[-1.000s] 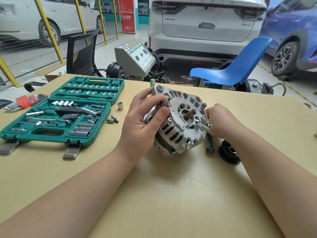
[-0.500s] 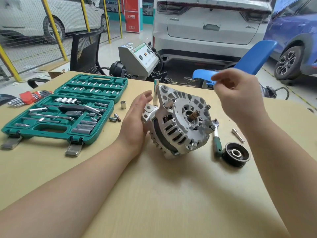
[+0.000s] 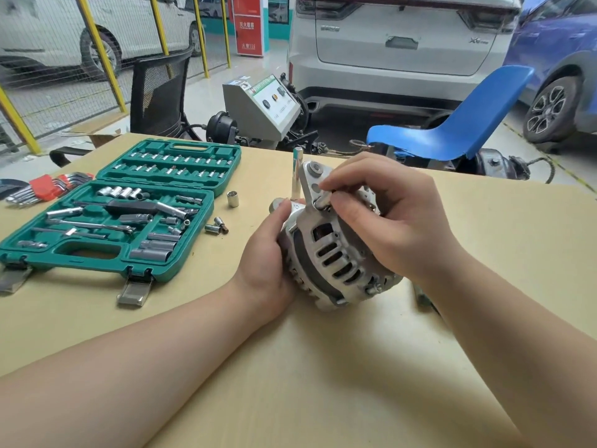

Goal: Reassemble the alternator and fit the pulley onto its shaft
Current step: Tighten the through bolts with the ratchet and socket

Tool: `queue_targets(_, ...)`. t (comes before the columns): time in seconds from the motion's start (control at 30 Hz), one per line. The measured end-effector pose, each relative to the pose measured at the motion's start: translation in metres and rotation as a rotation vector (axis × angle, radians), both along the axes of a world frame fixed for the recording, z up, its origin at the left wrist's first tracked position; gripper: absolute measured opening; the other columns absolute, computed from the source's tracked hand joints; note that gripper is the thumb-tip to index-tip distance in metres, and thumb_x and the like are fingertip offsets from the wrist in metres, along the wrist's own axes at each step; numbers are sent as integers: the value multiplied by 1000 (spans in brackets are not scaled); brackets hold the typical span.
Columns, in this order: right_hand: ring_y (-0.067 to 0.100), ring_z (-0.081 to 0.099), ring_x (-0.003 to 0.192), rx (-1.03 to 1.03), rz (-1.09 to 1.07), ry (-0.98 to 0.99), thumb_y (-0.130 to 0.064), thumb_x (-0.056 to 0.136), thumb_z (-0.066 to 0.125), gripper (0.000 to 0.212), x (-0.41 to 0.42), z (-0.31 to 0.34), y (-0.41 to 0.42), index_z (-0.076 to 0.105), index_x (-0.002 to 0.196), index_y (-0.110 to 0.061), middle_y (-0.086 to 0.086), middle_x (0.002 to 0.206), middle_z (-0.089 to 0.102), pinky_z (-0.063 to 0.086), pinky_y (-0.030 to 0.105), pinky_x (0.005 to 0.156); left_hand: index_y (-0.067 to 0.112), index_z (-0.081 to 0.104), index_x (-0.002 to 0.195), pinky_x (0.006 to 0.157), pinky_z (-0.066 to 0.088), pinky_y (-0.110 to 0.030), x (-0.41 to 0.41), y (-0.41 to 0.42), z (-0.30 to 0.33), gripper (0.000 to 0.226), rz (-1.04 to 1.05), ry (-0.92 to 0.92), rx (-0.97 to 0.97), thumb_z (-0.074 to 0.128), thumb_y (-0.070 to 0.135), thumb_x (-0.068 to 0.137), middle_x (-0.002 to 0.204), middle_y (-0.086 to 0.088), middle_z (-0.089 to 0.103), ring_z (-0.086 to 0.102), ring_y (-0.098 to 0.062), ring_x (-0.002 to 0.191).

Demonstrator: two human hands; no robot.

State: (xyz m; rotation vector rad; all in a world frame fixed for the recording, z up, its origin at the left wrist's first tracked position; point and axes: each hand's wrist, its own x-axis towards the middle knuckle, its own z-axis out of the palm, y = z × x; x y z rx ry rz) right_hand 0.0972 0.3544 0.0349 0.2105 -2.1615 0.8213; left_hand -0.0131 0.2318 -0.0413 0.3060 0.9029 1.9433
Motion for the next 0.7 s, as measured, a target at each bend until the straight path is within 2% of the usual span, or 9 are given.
queue_targets(0.1, 22, 68, 90, -12, -29, 4, -3, 92, 75, 3, -2, -1, 0, 76, 94, -1, 5, 93, 72, 56, 43, 81, 6, 66, 144, 105, 58, -48, -3, 0, 1, 59, 15, 48, -1, 52, 46, 102, 139, -23, 69, 68, -38, 129)
queue_targets(0.17, 22, 68, 88, -28, -66, 17, -11, 89, 81, 12, -3, -1, -3, 73, 86, -2, 6, 89, 72, 56, 40, 78, 5, 66, 144, 108, 57, -49, -4, 0, 0, 55, 18, 61, -6, 51, 42, 106, 140, -23, 69, 67, -39, 130)
queue_targets(0.23, 23, 68, 86, -3, -106, 34, -18, 88, 84, 20, -4, -2, -5, 71, 83, -4, 7, 88, 71, 56, 36, 76, 6, 68, 142, 110, 57, -50, -5, -2, 0, 56, 13, 66, 2, 55, 43, 102, 140, -23, 69, 67, -39, 131)
queue_targets(0.33, 25, 67, 86, 65, -132, 49, -25, 91, 80, 23, -2, -3, -7, 71, 90, -4, 8, 89, 70, 55, 37, 76, 7, 69, 140, 106, 59, -49, -5, -4, 1, 58, -4, 107, 14, 61, 45, 98, 140, -22, 69, 68, -39, 129)
queue_targets(0.43, 30, 67, 90, 45, -65, 50, -14, 96, 69, 17, 3, -5, -5, 71, 104, 0, 10, 93, 70, 54, 44, 78, 7, 72, 137, 103, 60, -47, -4, -5, 2, 52, -20, 109, 14, 60, 43, 100, 135, -20, 72, 70, -37, 125)
queue_targets(0.5, 29, 67, 92, 72, -61, 45, -2, 94, 67, 13, 4, -6, -5, 73, 105, 1, 11, 95, 71, 54, 43, 79, 9, 74, 132, 98, 61, -44, -3, -5, 4, 47, -29, 103, 28, 61, 41, 100, 128, -19, 74, 72, -35, 120)
queue_targets(0.57, 27, 68, 92, 101, -80, 48, 3, 93, 69, 10, 3, -5, -6, 76, 101, 1, 11, 96, 71, 55, 41, 78, 7, 72, 135, 96, 61, -43, -2, -6, 6, 49, -28, 104, 27, 60, 40, 101, 128, -20, 74, 72, -35, 120)
queue_targets(0.63, 25, 68, 90, 106, -111, 59, -3, 94, 74, 4, 1, -5, -7, 76, 94, 0, 10, 92, 71, 56, 40, 77, 6, 69, 140, 100, 60, -45, -2, -7, 6, 52, -31, 109, 20, 58, 42, 104, 134, -20, 72, 70, -36, 125)
queue_targets(0.7, 25, 67, 85, 85, -179, 88, -16, 92, 80, 18, -1, -6, -10, 74, 84, -1, 9, 87, 70, 55, 39, 74, 9, 66, 145, 110, 55, -49, -3, -7, 6, 57, -60, 100, 15, 53, 49, 107, 143, -20, 67, 65, -37, 134)
